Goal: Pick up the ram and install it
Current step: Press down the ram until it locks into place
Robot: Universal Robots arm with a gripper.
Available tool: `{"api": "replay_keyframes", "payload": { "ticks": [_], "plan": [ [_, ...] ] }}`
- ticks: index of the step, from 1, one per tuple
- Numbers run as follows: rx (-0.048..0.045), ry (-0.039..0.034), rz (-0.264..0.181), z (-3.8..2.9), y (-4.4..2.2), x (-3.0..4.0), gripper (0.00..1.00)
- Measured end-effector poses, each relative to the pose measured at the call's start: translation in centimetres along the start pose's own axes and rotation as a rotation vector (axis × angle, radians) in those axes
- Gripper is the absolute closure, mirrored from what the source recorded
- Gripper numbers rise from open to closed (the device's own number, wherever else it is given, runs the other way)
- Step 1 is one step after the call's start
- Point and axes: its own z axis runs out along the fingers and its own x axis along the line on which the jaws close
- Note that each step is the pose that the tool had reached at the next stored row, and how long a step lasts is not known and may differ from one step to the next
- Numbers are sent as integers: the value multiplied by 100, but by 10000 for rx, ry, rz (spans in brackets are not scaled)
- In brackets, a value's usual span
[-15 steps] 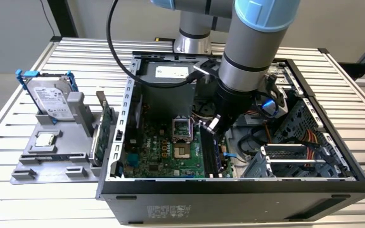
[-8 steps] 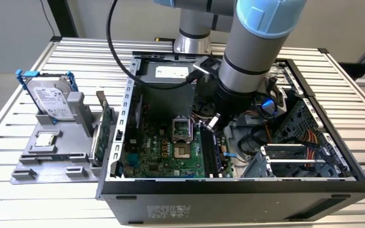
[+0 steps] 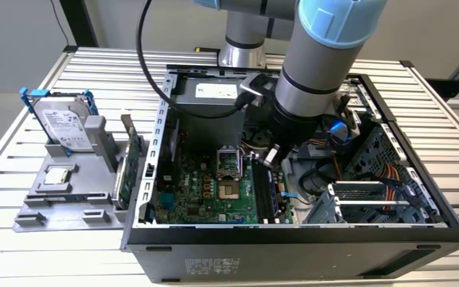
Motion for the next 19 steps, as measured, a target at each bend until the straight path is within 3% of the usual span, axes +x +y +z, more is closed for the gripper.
{"api": "replay_keyframes", "payload": {
  "ticks": [10, 19],
  "plan": [
    [-102, -12, -1228, 6, -19, -14, 100],
    [-168, 32, -2676, 6, -20, -13, 100]
  ]
}}
